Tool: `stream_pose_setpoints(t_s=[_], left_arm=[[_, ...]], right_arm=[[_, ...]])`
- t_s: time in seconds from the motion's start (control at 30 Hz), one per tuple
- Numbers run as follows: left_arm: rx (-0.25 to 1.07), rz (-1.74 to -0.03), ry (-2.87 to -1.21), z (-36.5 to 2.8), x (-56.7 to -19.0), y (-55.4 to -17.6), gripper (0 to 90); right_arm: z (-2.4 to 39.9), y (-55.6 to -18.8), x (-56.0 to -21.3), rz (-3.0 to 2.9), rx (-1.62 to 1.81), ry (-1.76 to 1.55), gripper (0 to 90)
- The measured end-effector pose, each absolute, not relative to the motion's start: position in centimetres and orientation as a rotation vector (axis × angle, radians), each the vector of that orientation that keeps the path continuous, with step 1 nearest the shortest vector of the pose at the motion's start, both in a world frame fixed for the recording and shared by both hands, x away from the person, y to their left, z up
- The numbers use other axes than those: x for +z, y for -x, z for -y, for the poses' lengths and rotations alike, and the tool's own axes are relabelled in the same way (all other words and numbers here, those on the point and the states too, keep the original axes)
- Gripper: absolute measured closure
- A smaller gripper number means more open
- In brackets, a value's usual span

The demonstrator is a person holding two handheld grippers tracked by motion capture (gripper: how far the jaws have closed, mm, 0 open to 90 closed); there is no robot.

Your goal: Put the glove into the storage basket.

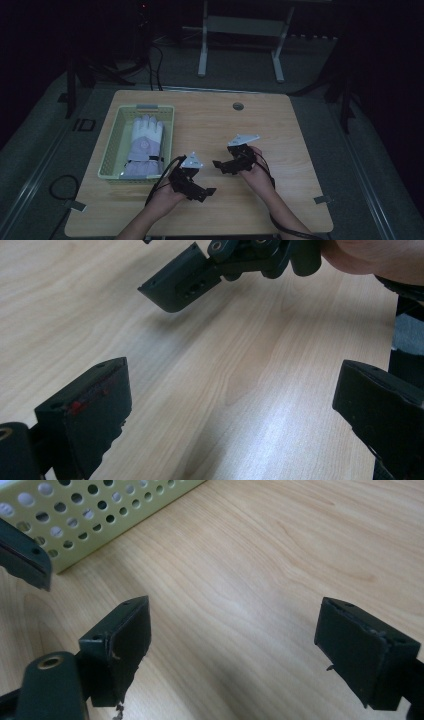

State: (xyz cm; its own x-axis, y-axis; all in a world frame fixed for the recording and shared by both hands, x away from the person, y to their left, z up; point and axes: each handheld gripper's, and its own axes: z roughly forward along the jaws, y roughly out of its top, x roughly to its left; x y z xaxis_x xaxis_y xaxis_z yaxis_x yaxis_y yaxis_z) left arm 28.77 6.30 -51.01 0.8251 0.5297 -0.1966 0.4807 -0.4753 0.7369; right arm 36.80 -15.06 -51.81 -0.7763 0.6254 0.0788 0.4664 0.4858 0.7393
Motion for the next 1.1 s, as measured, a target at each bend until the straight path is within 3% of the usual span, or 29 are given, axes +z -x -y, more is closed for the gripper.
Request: stream_pose_setpoints(t_s=[0.6, 1.1], left_arm=[[0.077, -0.684, -2.176, -4.6, -54.8, -27.7, 2.3], [0.076, -0.680, -2.118, -4.3, -56.5, -27.1, 2.3]], right_arm=[[17.9, -34.3, -55.4, -2.477, 1.158, -0.925, 13.8], [19.6, -33.5, -56.1, -2.451, 1.164, -0.886, 13.2]])
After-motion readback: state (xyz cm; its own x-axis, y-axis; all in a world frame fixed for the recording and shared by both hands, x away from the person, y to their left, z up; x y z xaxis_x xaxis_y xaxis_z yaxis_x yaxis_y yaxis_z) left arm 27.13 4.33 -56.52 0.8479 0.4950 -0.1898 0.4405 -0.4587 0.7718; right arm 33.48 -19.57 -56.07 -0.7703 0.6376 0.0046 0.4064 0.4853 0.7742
